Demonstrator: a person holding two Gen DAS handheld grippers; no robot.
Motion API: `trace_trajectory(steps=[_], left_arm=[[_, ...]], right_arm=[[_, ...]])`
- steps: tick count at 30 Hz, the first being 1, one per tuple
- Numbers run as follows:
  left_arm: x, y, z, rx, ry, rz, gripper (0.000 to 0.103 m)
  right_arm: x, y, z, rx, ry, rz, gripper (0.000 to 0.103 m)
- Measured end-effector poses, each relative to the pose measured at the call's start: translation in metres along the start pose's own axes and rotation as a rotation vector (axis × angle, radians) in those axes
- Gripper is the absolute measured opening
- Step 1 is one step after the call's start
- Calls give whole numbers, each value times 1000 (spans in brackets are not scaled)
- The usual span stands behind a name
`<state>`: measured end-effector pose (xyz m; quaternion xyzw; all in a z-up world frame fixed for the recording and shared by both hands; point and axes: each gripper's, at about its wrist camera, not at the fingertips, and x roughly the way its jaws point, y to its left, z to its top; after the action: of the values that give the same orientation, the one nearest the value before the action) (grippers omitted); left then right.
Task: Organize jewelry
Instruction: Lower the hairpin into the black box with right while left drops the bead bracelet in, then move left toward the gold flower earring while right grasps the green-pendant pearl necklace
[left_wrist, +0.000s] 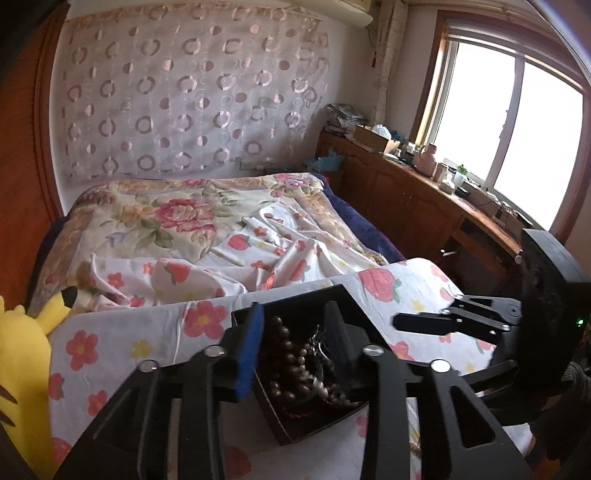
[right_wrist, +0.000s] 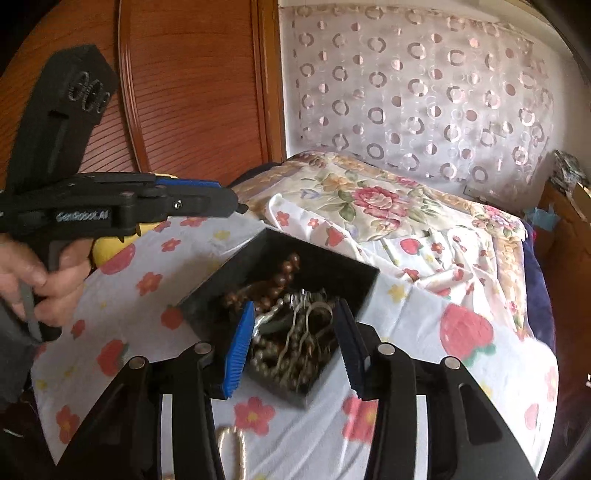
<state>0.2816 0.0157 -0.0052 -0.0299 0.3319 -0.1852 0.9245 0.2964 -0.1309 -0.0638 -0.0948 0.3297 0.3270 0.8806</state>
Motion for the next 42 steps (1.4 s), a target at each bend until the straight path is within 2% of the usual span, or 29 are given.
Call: trace_trajectory(steps=[3, 5, 11, 17, 19, 22, 27, 31, 36, 39, 42], left_arm=[[-10, -2, -11, 14, 5, 17, 38], [-15, -2, -24, 14, 22, 16, 47], [-29, 3, -83, -2, 108, 39, 47], [-34, 0, -133, 20, 191, 76, 47], [-35, -1, -140, 19, 202, 74, 47], [-37, -3, -147, 18, 215, 58, 41], [-36, -8, -153, 27, 229, 66, 40], [-37, -9, -157, 43, 241, 87, 40], [-38, -9, -164, 44, 253, 96, 40], [-40, -9, -165, 40, 247, 97, 40], [-39, -10, -165, 44, 243, 104, 40]], right_arm=[[-13, 3, -22, 6, 26, 9, 47], [-20, 8, -40, 7, 55, 13, 47], [-30, 16, -87, 21, 140, 2, 47], [-39, 26, -113, 21, 185, -14, 42], [-41, 27, -118, 24, 194, -16, 41], [-39, 26, -123, 41, 208, -17, 40], [-36, 31, -126, 27, 223, -32, 38], [-40, 32, -128, 23, 229, -52, 32], [-43, 34, -131, 15, 233, -64, 14], [-47, 35, -132, 10, 231, -64, 13], [-56, 31, -129, 36, 190, -72, 12]])
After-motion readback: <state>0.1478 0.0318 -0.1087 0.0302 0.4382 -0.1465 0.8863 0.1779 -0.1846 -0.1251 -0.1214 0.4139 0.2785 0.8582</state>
